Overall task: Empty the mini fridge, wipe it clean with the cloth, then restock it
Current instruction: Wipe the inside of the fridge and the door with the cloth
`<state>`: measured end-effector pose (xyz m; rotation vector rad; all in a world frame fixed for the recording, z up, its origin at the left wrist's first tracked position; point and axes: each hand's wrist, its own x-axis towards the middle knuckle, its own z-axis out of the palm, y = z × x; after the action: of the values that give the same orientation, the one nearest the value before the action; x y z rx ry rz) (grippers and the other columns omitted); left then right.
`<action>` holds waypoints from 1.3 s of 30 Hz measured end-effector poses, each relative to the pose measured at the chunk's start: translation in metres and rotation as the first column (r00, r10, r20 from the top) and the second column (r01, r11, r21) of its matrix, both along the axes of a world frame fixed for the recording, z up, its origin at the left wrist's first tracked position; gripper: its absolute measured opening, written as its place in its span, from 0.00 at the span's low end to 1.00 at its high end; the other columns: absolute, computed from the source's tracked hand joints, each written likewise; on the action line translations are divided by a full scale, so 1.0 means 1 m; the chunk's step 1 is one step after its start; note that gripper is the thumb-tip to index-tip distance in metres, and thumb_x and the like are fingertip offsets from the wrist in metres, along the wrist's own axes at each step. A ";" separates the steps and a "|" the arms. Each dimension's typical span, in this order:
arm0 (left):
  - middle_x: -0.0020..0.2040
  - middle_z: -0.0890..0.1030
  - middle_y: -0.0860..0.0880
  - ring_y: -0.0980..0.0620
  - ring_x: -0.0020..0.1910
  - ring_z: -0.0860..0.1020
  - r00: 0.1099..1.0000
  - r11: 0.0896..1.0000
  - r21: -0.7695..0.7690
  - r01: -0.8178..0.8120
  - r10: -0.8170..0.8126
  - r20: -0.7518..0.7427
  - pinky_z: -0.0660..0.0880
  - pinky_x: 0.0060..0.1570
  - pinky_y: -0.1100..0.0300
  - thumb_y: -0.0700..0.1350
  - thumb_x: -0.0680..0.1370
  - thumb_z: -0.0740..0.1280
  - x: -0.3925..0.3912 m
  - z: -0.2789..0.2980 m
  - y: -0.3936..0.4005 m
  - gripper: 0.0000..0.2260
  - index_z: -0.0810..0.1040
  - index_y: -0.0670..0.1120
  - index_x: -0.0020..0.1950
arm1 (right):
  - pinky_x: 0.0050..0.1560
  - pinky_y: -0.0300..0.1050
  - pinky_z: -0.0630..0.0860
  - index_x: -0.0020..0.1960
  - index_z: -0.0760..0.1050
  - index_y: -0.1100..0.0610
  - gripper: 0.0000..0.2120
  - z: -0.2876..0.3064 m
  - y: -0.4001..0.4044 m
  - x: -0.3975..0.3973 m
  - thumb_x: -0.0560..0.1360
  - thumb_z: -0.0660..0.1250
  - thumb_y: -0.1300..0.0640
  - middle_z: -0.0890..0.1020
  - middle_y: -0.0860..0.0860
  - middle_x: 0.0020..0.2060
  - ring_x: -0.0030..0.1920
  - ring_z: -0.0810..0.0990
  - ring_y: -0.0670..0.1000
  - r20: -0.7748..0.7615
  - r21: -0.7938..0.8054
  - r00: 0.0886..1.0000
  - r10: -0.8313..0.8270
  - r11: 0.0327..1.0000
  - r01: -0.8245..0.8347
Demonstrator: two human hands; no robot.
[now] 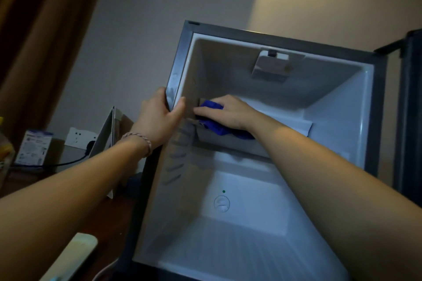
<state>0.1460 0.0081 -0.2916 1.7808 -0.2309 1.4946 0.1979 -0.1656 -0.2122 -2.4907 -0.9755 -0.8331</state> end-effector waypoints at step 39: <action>0.39 0.73 0.56 0.63 0.35 0.69 1.000 0.999 0.028 0.024 -0.023 -0.021 0.65 0.27 0.71 0.56 0.82 0.61 0.007 -0.002 0.002 0.12 0.72 0.47 0.56 | 0.44 0.41 0.72 0.40 0.80 0.44 0.08 0.003 -0.007 -0.013 0.71 0.72 0.41 0.83 0.45 0.37 0.43 0.80 0.48 0.194 0.125 0.977 -0.086 0.990 0.062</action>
<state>0.1525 0.0103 -0.2938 1.8097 -0.2629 1.4620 0.1847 -0.1722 -0.2097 -2.3895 -0.8709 -1.1480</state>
